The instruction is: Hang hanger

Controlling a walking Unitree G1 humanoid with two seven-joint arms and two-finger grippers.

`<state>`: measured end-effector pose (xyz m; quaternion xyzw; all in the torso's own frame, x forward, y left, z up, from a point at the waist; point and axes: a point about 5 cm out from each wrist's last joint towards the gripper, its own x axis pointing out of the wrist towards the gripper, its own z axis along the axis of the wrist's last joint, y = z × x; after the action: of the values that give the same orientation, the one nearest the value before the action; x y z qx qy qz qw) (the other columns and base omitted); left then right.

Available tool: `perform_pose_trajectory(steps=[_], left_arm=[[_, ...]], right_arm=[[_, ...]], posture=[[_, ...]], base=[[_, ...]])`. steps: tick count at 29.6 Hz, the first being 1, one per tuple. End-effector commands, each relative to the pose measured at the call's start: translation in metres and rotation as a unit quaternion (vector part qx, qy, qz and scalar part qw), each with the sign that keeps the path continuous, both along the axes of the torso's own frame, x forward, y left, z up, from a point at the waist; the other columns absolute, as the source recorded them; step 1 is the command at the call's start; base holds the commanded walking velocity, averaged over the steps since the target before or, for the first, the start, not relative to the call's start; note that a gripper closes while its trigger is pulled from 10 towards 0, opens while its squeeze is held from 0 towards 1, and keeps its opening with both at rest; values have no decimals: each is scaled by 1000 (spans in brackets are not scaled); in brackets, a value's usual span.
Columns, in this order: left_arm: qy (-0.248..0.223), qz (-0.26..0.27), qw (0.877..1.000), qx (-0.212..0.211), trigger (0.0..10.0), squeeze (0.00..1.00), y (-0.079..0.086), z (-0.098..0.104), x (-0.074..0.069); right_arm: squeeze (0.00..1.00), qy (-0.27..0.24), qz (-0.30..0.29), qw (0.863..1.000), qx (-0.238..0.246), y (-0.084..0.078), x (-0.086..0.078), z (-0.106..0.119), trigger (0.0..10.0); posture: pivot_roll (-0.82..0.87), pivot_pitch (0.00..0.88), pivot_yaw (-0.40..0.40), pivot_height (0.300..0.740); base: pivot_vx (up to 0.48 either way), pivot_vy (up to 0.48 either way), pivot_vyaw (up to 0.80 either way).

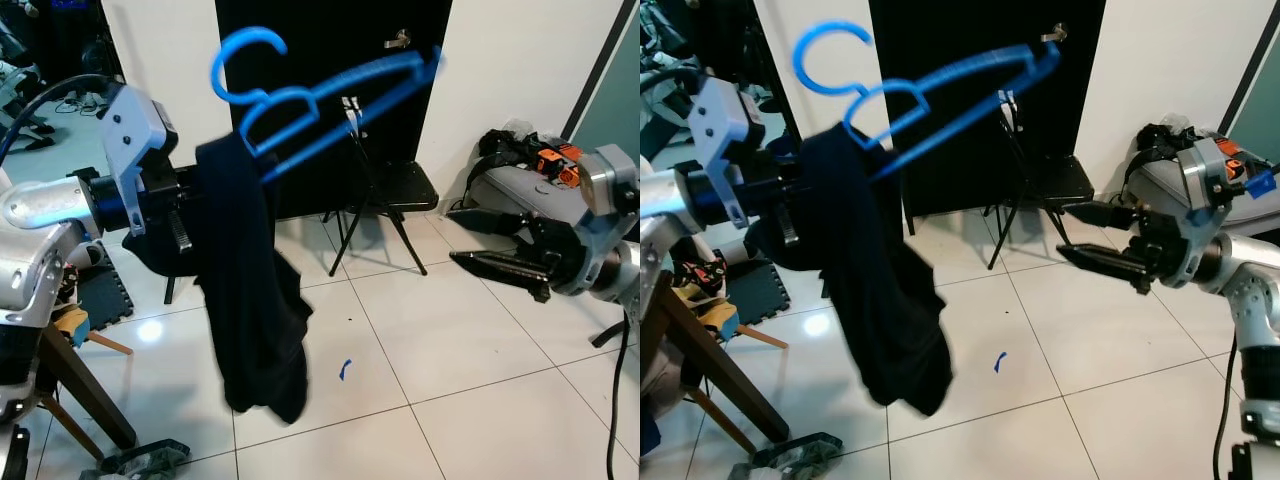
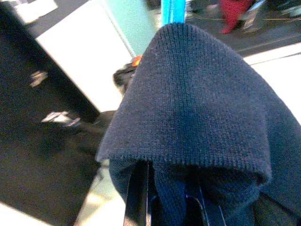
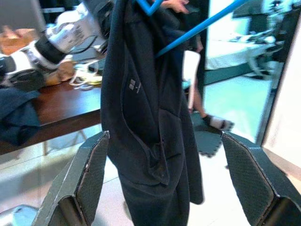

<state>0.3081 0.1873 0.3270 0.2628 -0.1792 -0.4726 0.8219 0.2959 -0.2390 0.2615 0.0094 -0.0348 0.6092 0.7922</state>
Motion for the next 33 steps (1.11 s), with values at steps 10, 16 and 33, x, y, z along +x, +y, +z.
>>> perform_pose_trajectory(steps=[10,16,33], left_arm=[[-68,-2,998,14,10000,0,-15,33,8],[-86,-1,996,-3,10000,0,-16,41,7],[-111,-27,993,-9,10000,0,-25,52,3]], right_arm=[[0,-32,59,998,7,75,-9,-18,10000],[0,-38,44,998,7,90,-8,-22,10000],[0,-40,14,990,-137,96,-4,-57,1647]], posture=[[-94,0,48,740],[-96,0,46,740],[-92,0,38,740]], base=[[0,0,0],[0,0,0],[0,0,0]])
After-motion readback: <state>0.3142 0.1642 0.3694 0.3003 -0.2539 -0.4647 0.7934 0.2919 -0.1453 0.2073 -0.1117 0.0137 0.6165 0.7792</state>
